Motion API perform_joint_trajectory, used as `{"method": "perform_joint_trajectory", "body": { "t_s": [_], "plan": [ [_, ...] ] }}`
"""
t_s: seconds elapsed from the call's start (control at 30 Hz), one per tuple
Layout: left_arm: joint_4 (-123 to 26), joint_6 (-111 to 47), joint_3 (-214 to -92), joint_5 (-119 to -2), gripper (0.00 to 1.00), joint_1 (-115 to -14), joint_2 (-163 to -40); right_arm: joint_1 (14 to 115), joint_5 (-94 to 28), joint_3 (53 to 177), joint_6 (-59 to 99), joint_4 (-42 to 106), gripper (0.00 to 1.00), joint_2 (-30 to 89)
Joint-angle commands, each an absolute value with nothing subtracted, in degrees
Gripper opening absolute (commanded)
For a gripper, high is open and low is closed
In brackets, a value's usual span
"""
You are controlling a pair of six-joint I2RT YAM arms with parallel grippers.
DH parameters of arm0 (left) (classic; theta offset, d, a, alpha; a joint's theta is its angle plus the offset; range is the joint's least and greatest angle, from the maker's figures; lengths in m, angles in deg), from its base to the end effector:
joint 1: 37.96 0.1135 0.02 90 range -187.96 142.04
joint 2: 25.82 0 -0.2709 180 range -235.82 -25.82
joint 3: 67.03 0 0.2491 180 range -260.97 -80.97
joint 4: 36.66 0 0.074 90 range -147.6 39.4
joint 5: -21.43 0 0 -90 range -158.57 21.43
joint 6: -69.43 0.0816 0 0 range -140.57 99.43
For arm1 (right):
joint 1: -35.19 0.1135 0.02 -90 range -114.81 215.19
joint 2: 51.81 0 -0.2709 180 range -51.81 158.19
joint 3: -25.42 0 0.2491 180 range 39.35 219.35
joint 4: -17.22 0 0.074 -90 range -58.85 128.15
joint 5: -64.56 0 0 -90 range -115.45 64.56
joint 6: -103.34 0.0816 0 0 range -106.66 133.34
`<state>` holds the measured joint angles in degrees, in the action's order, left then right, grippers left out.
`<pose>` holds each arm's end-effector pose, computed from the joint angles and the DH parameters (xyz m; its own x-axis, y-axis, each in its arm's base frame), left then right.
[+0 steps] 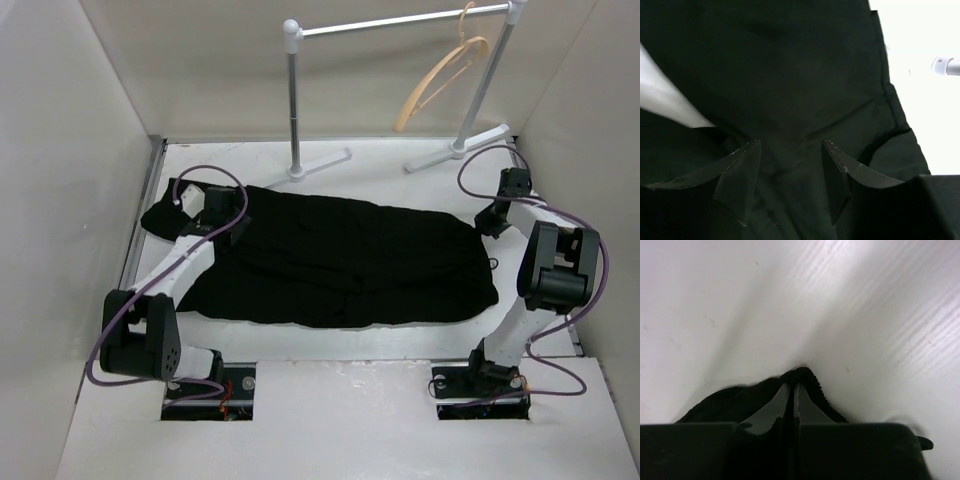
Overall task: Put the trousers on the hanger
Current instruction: Flatten out the trousers at the center of the board.
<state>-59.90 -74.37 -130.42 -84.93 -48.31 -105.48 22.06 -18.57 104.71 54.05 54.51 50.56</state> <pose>0.3268 -0.0363 0.2133 -0.3362 -0.7257 -0.6003 -0.5295 0.6728 -0.5167 0.3716 -0.0967 0.1457 -0.4570 0.7715 -0.4426 0.7667 0.5939 0.2436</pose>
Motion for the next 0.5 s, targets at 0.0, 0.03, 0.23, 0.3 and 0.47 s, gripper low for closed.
{"method": "perform_joint_trajectory", "body": {
  "t_s": [0.0,0.03,0.23,0.3,0.47],
  "plan": [
    [-60.08,-71.99,-127.74,-82.91,0.49,-46.0,-99.4,20.82,-17.01,109.65,54.9,51.81,0.04,50.67],
    [-60.61,-71.46,-127.12,-82.03,0.49,-45.39,-98.25,20.38,-16.57,110.71,55.52,51.03,0.03,50.67],
    [-67.02,-66.46,-127.37,-79.56,0.51,-45.2,-93.85,19.32,-18.67,121.42,59.47,44.87,0.06,57.42],
    [-69.04,-64.96,-127.46,-80.35,0.52,-45.91,-92.8,19.67,-19.99,125.99,61.32,43.73,0.15,61.81],
    [-71.07,-63.55,-126.59,-82.72,0.53,-46.61,-90.86,19.85,-23.15,129.71,64.14,41.7,0.57,63.26]
  ]
}}
